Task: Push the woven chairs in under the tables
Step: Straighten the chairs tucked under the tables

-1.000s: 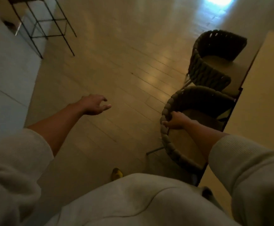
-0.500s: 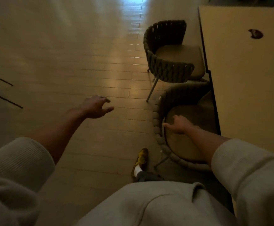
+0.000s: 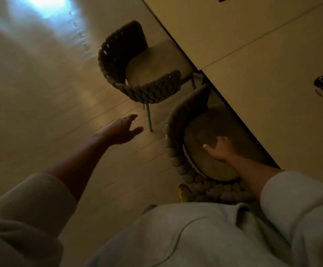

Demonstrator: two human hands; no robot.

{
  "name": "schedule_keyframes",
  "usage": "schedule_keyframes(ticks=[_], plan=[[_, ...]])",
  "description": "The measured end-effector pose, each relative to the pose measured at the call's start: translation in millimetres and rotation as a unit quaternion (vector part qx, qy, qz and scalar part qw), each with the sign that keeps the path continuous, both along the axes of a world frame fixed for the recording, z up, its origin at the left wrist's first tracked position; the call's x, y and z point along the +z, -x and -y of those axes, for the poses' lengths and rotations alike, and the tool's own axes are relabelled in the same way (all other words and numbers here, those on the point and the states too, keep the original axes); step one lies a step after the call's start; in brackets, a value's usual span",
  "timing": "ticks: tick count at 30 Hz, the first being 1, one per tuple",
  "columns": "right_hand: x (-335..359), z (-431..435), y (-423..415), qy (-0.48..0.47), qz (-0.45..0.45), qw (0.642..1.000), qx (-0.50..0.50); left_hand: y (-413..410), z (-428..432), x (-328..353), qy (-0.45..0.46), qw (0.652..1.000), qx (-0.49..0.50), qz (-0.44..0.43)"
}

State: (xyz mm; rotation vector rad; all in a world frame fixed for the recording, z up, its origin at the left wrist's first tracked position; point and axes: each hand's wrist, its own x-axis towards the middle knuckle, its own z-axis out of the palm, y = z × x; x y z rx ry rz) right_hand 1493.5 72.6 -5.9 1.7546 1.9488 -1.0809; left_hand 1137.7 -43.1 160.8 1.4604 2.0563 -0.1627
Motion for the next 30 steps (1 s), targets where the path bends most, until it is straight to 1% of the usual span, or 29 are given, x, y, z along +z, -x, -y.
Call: schedule_keyframes(ticks=[1,4,6,8,11,13,16,21,25,28,30], plan=[[-1,0,-6,-0.002,0.0,1.0,-0.027,0,-20,-3,-0.001,1.0,-0.01,0.006],[-10,7,-28,0.0,0.004,0.993,-0.116,-4,-81,-15,-0.014,0.995,-0.095,0.013],[-16,14,-40,-0.004,0.002,0.987,-0.163,-7,-113,-27,-0.016,0.991,-0.129,0.022],[-17,19,-46,-0.013,0.011,0.977,-0.214,-14,-144,-36,0.001,0.988,-0.153,0.019],[-22,28,-51,-0.022,0.021,0.952,-0.304,-20,-184,-56,0.014,0.978,-0.205,0.028],[-30,41,-49,-0.031,0.026,0.929,-0.368,-20,-209,-75,0.026,0.971,-0.235,0.039],[-47,69,-41,-0.05,0.033,0.885,-0.463,-25,-232,-102,0.04,0.962,-0.261,0.063],[-77,107,-24,-0.074,0.075,0.828,-0.55,-17,-249,-147,0.054,0.958,-0.27,0.082],[-69,121,-10,-0.104,0.126,0.79,-0.591,-16,-252,-174,0.053,0.967,-0.238,0.08],[-84,134,-19,-0.131,0.159,0.735,-0.646,-12,-252,-198,0.1,0.975,-0.177,0.09],[-99,139,-29,-0.139,0.149,0.691,-0.693,-8,-255,-219,0.127,0.975,-0.153,0.099]])
